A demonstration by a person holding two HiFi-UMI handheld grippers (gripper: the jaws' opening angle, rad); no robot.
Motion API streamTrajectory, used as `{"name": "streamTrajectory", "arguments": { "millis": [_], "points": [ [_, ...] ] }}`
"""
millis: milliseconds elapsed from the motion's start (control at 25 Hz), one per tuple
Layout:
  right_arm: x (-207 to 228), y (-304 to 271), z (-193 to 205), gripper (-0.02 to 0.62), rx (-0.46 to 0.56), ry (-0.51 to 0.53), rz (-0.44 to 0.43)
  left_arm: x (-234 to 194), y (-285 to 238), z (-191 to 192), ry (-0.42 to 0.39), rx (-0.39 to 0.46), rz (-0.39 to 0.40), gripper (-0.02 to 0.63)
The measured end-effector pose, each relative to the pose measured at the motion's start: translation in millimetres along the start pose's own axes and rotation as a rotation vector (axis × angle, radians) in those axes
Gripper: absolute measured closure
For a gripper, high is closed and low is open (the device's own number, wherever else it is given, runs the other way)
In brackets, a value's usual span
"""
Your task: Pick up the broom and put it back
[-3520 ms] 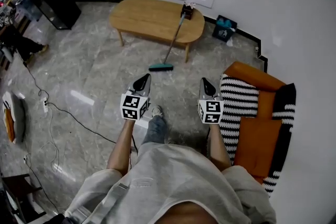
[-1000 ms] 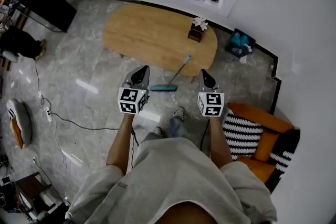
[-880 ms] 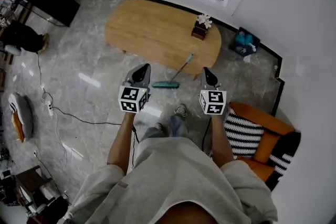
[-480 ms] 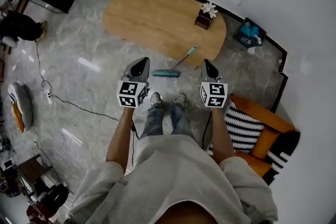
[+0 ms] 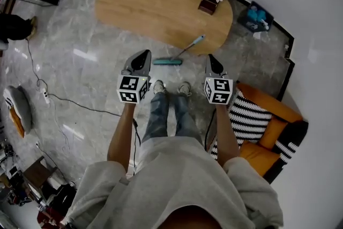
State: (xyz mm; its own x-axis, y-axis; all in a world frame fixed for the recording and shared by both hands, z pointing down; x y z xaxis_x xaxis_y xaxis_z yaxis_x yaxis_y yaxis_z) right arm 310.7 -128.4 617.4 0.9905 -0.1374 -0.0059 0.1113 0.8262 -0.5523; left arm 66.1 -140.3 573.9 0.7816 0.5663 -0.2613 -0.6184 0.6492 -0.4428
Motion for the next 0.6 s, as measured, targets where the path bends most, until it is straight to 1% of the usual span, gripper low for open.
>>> {"name": "streamTrajectory", "arguments": {
  "millis": [200, 440, 520, 560, 600],
  "points": [
    [-8.6, -5.1, 23.6, 0.595, -0.042, -0.015, 0.019, -21.2, 1.5, 25.4, 0.036, -0.024, -0.006, 0.609],
    [-14.3, -16.0, 51.8, 0.589, -0.092, -0.016, 0.031, -34.3, -2.5, 51.9, 0.060, -0.054, -0.010, 0.607],
    [-17.4, -19.9, 57.4, 0.559, -0.097, -0.020, 0.020, -34.5, -3.5, 60.4, 0.070, -0.064, -0.007, 0.608],
    [-19.4, -22.0, 59.8, 0.529, -0.099, -0.024, 0.010, -34.3, -4.0, 64.8, 0.075, -0.070, -0.006, 0.607],
    [-21.5, -24.4, 62.2, 0.483, -0.101, -0.031, -0.003, -34.0, -4.6, 69.3, 0.080, -0.076, -0.004, 0.608]
  ]
}}
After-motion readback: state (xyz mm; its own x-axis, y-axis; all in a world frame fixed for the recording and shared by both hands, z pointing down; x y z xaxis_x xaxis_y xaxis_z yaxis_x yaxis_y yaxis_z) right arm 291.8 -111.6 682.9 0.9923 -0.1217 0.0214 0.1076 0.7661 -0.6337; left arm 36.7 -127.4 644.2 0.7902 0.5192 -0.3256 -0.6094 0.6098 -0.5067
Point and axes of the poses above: the fingertips, and each gripper's own axes: y backward along the fingers, x to its right, z out of its underside, the point moved 1 cm from there along y, backward along the fingers, and after that the axes turned 12 degrees about z, right-handed, at the moved point
